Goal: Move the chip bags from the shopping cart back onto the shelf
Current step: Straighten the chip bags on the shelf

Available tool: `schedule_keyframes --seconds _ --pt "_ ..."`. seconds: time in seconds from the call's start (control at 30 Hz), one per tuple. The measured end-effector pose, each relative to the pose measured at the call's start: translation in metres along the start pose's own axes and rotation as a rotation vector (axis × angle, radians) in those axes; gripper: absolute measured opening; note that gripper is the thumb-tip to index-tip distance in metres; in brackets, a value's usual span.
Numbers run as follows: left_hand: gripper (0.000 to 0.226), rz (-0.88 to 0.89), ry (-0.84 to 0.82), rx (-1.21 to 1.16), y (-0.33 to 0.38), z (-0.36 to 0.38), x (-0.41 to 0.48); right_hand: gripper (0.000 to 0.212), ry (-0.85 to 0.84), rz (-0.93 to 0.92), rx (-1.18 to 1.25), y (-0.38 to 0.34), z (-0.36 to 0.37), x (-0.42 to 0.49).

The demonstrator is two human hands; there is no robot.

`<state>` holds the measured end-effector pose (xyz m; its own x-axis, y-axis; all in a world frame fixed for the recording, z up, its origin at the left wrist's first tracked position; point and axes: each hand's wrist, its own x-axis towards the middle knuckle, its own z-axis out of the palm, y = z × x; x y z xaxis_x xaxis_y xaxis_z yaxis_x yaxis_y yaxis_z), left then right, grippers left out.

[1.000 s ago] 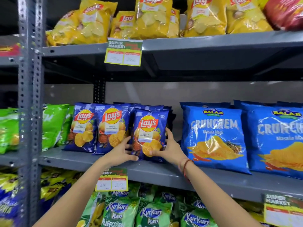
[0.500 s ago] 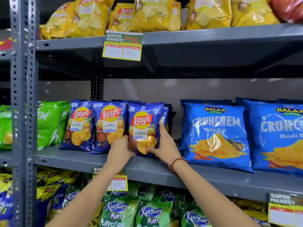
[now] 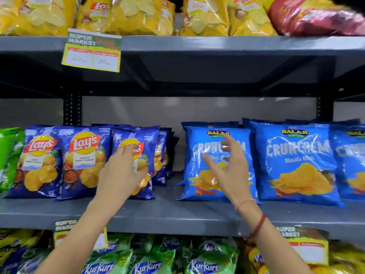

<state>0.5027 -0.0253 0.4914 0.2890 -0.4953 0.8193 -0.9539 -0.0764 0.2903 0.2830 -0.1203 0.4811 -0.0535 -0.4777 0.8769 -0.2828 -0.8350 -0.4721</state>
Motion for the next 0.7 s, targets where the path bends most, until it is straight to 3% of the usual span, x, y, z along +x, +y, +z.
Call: schedule_keyframes --seconds 0.07,0.17,0.37,0.47,0.6,0.7 --pt "0.062 0.061 -0.039 -0.271 0.028 0.019 0.004 0.060 0.112 0.071 -0.067 0.018 -0.021 0.011" --pt "0.067 0.031 -0.152 -0.537 0.068 0.060 0.015 0.067 0.066 0.229 -0.115 0.042 -0.036 0.023" --pt "0.089 -0.424 -0.422 -0.896 0.112 0.121 0.044 0.088 -0.097 0.633 0.087 0.066 -0.027 0.051" --pt "0.089 -0.490 -0.321 -0.959 0.120 0.133 0.049 0.088 -0.077 0.683 0.187 0.071 -0.021 0.062" --pt "0.079 -0.350 -0.056 -1.015 0.120 0.139 0.044 0.083 0.007 0.535 0.247 0.067 -0.016 0.062" --pt "0.077 -0.284 0.008 -1.038 0.119 0.144 0.035 0.082 0.033 0.496 0.262 0.070 -0.013 0.053"
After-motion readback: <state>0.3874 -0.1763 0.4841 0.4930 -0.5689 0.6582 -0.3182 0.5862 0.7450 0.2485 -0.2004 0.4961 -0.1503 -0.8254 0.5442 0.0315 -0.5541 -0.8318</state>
